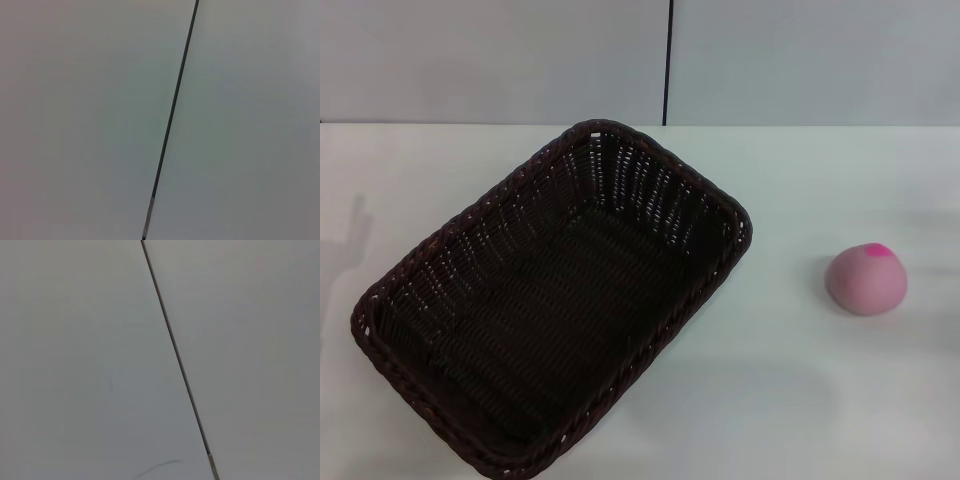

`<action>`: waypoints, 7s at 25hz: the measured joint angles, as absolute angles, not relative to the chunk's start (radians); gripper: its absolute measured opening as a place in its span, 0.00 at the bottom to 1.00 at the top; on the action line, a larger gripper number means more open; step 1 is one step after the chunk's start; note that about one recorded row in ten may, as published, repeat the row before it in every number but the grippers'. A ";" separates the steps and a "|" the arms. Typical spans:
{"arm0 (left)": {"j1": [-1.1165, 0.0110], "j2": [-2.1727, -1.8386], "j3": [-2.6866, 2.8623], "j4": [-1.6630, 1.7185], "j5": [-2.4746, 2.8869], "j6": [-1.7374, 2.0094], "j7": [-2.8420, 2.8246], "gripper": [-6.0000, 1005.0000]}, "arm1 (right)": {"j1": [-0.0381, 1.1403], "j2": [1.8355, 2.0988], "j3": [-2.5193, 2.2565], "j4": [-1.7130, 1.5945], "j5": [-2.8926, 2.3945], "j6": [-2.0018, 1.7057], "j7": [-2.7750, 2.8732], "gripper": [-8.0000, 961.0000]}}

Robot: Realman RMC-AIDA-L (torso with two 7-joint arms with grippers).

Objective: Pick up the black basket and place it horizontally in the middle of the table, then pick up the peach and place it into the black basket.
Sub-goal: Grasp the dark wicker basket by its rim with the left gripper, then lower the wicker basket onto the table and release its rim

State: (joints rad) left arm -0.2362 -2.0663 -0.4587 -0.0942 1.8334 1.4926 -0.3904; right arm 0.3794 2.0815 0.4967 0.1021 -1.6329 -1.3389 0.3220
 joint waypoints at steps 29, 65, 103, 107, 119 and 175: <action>-0.313 -2.049 -0.414 0.044 1.845 1.597 -0.722 0.73 | 0.397 2.083 0.490 0.117 -1.640 -1.352 0.322 0.61; -0.548 -2.015 0.744 1.113 2.313 1.662 -2.022 0.73 | 0.383 2.082 0.486 0.120 -1.643 -1.315 0.322 0.61; -0.572 -2.056 0.808 1.109 2.417 1.643 -2.006 0.20 | 0.389 2.081 0.497 0.116 -1.637 -1.288 0.322 0.62; -0.577 -2.046 0.799 1.133 2.300 1.685 -1.964 0.20 | 0.390 2.080 0.497 0.115 -1.637 -1.286 0.322 0.62; -0.638 -1.984 0.800 1.132 2.104 1.800 -1.909 0.20 | 0.388 2.080 0.497 0.116 -1.637 -1.285 0.322 0.62; -0.830 -2.060 0.871 0.962 2.341 1.591 -1.617 0.64 | 0.408 2.084 0.488 0.121 -1.642 -1.211 0.322 0.64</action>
State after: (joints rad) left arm -0.8303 -2.0603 0.8710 0.9623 2.3413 1.5905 -1.6174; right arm 0.4078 2.0843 0.4878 0.1212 -1.6415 -1.2107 0.3221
